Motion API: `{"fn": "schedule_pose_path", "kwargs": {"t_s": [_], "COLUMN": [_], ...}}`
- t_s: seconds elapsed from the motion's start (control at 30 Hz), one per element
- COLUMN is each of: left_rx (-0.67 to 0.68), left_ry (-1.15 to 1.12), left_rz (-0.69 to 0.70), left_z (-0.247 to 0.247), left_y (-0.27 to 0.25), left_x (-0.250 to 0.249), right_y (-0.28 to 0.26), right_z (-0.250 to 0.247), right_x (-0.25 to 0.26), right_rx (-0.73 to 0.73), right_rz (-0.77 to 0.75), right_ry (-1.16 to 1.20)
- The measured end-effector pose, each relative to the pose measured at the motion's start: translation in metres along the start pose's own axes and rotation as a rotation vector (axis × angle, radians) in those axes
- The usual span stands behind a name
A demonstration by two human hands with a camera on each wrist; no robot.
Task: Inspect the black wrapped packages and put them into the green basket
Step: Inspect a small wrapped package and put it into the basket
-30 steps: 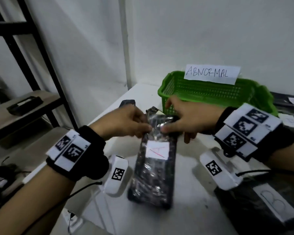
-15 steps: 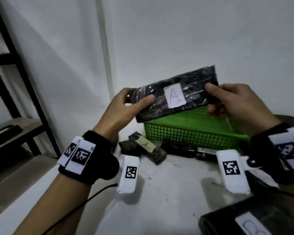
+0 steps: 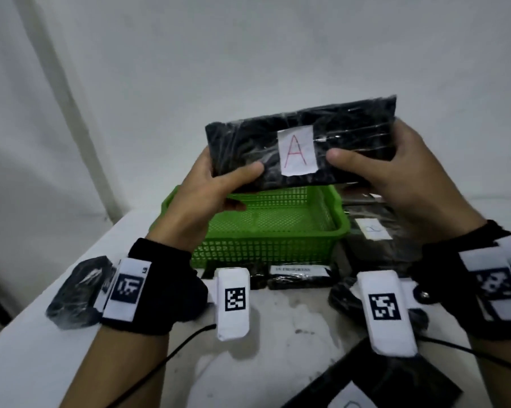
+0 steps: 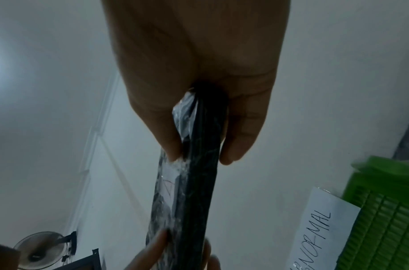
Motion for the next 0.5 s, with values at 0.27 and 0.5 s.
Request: {"fn": "schedule_pose_path", "kwargs": {"t_s": [0.27, 0.5], "left_rx": [-0.108, -0.067], "left_ry": [-0.052, -0.040], "left_rz": [0.126, 0.136], "left_z": [0.007, 0.009], "left_y": [-0.004, -0.002], "left_x": [-0.027, -0.020], "right_y": [-0.001, 0.000], "right_z": [0.000, -0.007], "right_x": [0.002, -0.009], "right_rx": [-0.004, -0.053], "right_rz": [0.115, 0.144], "right_ry": [0.287, 0.174]}}
Point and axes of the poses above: each hand's wrist, its own y-axis towards the middle knuckle, its own z-axis out of the palm, x = y × z, the point moved 8 cm from there along y, towards the middle knuckle, and after that the axes turned 8 degrees about y, right-handed, at the moved point
